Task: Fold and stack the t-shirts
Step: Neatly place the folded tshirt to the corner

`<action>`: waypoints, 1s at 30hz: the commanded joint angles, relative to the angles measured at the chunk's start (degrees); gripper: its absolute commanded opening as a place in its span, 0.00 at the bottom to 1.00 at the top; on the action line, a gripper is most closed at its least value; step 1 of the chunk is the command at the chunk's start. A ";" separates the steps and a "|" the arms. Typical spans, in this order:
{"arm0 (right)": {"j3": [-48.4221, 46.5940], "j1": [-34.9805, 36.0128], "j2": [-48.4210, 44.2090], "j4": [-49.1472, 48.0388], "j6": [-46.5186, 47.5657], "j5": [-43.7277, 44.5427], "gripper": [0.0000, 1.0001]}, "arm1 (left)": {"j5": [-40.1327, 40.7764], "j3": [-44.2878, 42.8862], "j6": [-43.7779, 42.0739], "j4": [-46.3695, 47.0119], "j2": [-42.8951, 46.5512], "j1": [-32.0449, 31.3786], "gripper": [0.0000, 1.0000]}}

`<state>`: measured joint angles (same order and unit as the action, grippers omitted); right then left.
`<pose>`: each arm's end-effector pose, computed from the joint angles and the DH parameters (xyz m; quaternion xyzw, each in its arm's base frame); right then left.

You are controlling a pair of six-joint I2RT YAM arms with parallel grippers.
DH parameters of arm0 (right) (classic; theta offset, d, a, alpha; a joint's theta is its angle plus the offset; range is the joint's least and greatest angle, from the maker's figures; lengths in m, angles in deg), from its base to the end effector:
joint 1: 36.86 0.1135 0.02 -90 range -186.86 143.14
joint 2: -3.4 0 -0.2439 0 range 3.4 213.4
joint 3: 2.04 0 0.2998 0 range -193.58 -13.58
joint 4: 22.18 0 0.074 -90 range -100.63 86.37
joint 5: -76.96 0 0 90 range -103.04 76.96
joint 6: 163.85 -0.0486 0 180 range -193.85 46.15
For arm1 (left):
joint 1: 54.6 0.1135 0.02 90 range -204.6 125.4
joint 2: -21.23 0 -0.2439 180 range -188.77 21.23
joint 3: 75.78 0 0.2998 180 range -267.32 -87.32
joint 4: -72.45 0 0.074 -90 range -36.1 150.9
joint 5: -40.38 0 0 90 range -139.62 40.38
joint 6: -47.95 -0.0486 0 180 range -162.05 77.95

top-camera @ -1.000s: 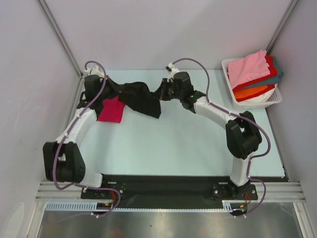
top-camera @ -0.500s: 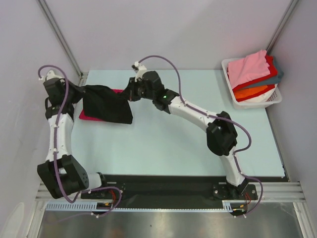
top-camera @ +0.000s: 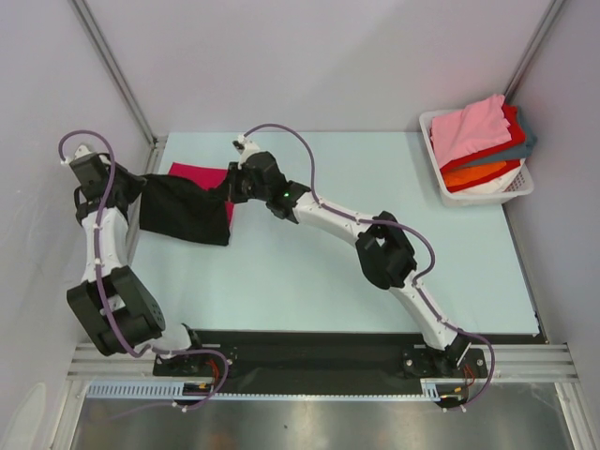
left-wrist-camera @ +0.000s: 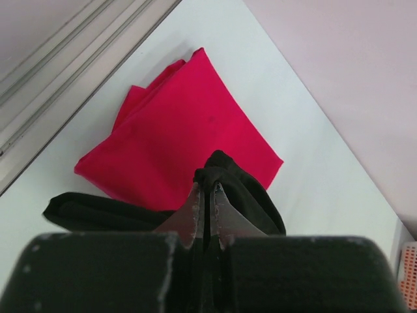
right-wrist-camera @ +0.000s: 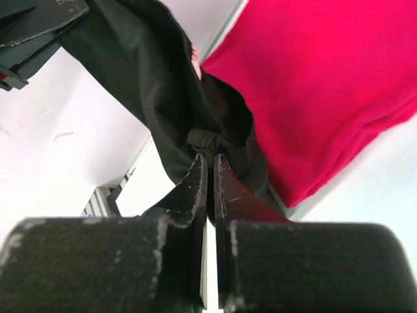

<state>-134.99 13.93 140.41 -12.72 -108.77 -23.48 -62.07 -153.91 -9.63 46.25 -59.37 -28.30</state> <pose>0.3825 0.4828 0.2301 -0.1638 0.7669 0.4716 0.4033 0.3509 0.1617 0.2829 -0.3710 0.7724 -0.1202 0.5013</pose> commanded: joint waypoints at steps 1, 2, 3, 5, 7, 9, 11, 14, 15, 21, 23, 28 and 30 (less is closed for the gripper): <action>-4.10 -0.33 0.54 -4.59 -0.86 3.31 0.00 | -1.17 -3.81 -0.43 4.19 -2.10 1.12 0.00; -4.71 -0.34 1.23 -4.59 -0.68 3.49 0.00 | -1.35 -3.99 -0.35 4.54 -2.72 1.20 0.00; -5.41 -0.51 1.76 -4.51 -0.85 3.75 0.00 | -1.44 -4.60 -0.34 4.63 -3.16 1.20 0.00; -7.60 -0.86 3.43 -4.07 -1.21 3.41 0.00 | -1.53 -5.48 -0.26 4.99 -4.82 1.12 0.00; -8.84 -1.21 4.49 -3.98 -1.56 3.14 0.00 | -1.44 -6.71 -0.17 5.60 -5.79 1.20 0.00; -9.99 -1.39 5.81 -4.59 -2.17 3.14 0.00 | -1.61 -7.94 0.09 5.86 -7.37 1.29 0.00; -10.87 -1.74 6.69 -4.86 -2.61 3.14 0.00 | -2.93 -8.56 0.53 7.18 -8.26 1.38 0.00; -13.06 -2.18 8.09 -4.94 -2.96 3.32 0.00 | -4.60 -8.91 1.85 9.47 -10.01 1.29 0.00; -14.20 -2.27 8.62 -4.68 -2.96 3.40 0.00 | -4.78 -9.17 2.29 9.90 -10.89 1.29 0.00; -15.88 -3.94 10.73 -4.76 -4.81 3.76 0.00 | -7.06 -10.40 3.52 11.57 -15.02 1.29 0.00; -16.06 -4.64 11.09 -5.21 -5.33 3.67 0.00 | -7.15 -10.41 3.70 12.10 -16.17 1.12 0.00; -18.25 -5.69 13.28 -5.56 -6.83 4.02 0.00 | -7.50 -11.19 4.31 13.51 -18.98 0.94 0.00; -19.83 -6.31 14.69 -5.91 -7.53 4.11 0.00 | -8.03 -11.98 4.75 14.39 -20.38 0.94 0.00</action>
<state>-150.27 8.68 153.61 -15.39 -114.60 -20.42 -68.43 -162.41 -6.11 56.45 -78.62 -27.57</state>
